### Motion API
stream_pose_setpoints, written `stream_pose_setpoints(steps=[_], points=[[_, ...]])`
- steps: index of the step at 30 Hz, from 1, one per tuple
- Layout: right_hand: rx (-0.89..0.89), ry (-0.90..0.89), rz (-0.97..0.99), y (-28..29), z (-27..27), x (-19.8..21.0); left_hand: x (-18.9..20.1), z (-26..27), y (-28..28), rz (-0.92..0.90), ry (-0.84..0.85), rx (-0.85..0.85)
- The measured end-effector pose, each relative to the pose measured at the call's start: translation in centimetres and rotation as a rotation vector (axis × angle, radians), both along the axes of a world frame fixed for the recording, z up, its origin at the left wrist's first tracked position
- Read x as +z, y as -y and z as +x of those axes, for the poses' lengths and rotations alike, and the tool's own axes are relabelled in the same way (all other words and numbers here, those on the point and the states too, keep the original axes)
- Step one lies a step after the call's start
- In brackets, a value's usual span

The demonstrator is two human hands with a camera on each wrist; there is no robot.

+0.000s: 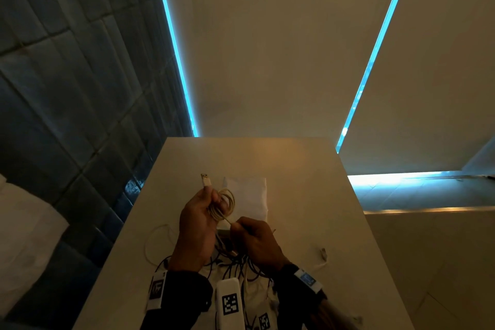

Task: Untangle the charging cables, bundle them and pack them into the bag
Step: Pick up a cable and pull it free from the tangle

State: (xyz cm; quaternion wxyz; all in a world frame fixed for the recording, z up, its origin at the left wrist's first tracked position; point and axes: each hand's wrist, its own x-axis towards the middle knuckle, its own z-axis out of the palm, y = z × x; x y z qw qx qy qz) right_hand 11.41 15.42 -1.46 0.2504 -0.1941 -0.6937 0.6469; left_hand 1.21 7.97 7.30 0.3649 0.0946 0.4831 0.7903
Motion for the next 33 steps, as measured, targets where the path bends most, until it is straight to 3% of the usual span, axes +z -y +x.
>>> stream_pose_setpoints(steps=[13,23,27,33], points=[[-0.108,0.12,0.115,-0.3,0.8,-4.7,0.7,-0.3,0.7,0.157,-0.052,-0.011],[-0.051,0.266,0.079,-0.3,0.7,-6.1,1.9,-0.8,1.6,0.209,-0.11,-0.021],[-0.053,0.294,0.045,-0.4,0.5,-5.9,1.9,-1.0,1.9,0.155,-0.145,-0.025],[-0.278,0.202,0.016,-1.2,0.4,-4.3,1.1,-1.1,1.6,-0.083,-0.263,0.001]])
